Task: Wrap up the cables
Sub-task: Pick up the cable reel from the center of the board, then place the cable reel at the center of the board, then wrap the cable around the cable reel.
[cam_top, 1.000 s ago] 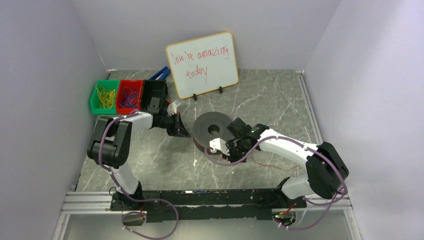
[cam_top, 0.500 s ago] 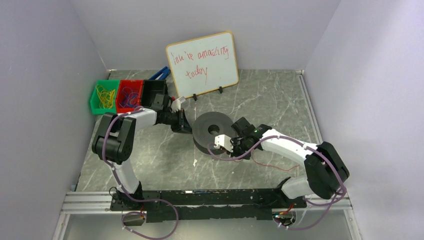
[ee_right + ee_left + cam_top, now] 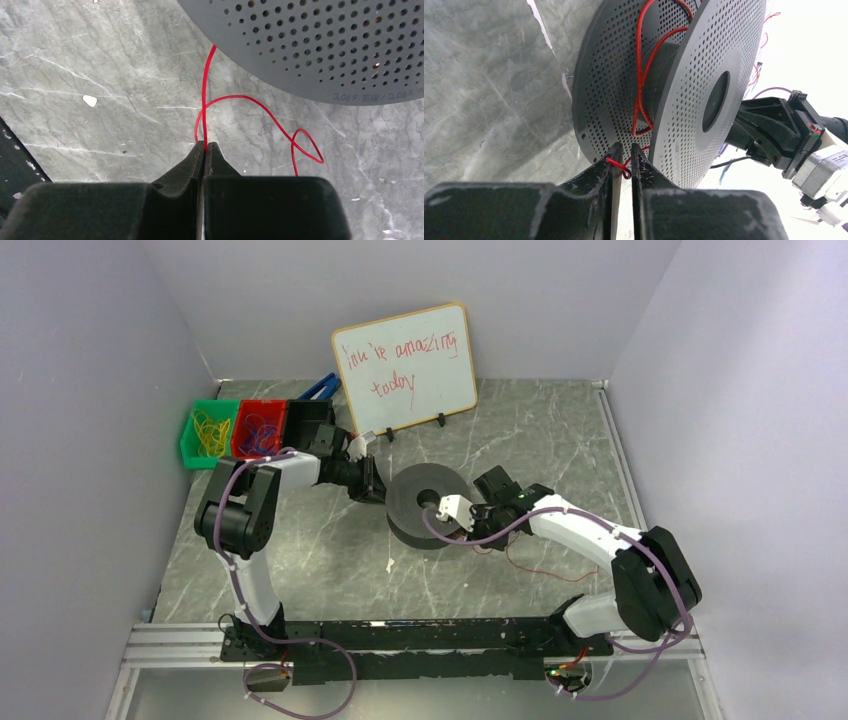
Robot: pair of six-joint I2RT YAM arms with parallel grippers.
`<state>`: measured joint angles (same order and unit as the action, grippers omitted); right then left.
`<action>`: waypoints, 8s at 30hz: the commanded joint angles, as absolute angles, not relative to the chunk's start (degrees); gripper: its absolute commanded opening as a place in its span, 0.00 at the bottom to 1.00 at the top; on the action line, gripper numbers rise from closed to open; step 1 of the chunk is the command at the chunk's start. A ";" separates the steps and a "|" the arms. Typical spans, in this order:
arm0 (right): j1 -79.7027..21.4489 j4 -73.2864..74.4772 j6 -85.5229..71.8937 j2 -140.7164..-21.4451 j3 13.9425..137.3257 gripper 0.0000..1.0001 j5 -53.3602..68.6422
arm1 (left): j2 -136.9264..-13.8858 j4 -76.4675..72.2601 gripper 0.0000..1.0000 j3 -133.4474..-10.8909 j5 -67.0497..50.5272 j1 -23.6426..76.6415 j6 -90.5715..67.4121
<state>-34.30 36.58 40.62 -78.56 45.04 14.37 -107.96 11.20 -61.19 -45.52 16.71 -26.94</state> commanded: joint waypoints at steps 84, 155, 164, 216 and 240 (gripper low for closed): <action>-23.30 40.18 43.33 -69.67 46.21 0.00 28.46 | -86.39 -32.14 0.19 -30.42 -20.06 40.44 61.21; -17.69 23.21 37.22 -74.96 60.58 0.00 17.26 | -93.72 7.97 0.36 -55.20 -41.39 29.42 33.63; -17.76 29.76 36.55 -70.46 71.30 0.00 24.29 | -92.55 8.36 0.47 -56.62 -40.10 29.37 30.56; -24.01 28.00 33.08 -70.05 67.09 0.00 30.77 | -94.89 15.56 0.61 -71.25 -44.41 28.92 22.70; -20.69 28.19 28.35 -72.62 70.22 0.00 41.15 | -97.52 8.58 0.61 -68.83 -40.77 31.28 20.13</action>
